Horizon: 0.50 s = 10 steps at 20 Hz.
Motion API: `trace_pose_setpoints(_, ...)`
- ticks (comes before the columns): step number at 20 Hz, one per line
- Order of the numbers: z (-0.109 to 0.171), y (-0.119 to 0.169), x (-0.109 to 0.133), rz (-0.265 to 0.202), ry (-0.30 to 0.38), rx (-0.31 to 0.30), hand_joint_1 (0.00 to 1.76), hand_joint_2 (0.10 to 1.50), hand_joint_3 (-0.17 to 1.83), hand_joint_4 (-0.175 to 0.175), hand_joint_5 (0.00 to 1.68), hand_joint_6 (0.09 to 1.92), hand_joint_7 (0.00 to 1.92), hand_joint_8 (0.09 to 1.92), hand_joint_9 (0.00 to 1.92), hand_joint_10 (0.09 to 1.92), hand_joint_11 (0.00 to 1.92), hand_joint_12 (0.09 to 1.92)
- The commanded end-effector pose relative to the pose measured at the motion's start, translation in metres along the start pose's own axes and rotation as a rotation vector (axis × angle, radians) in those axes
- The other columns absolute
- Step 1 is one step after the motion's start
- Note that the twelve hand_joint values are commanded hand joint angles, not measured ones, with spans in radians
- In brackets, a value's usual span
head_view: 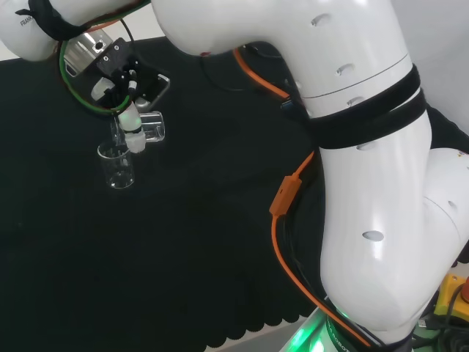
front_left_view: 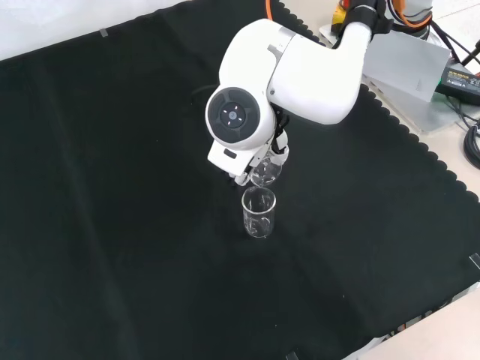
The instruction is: Pour the water from the handheld beaker into the one on the table.
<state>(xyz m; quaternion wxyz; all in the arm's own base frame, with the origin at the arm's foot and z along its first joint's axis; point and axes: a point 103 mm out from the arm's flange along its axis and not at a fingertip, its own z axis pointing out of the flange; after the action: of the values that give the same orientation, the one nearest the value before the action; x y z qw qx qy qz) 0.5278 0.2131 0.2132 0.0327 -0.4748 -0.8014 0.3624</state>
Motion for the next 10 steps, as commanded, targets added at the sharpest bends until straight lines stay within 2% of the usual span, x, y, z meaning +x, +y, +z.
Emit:
trace_pose_setpoints(1,-0.0033,0.0014,0.0021,0.006,-0.024,0.020,1.31,0.61,0.79,-0.175,1.18,0.87,1.24,0.84,1.53,0.78,1.20,0.80)
trace_pose_setpoints(10,-0.0084,0.0070,0.0044,0.014,-0.067,0.049,1.30,0.61,0.79,-0.175,1.17,0.87,1.24,0.84,1.53,0.79,1.20,0.81)
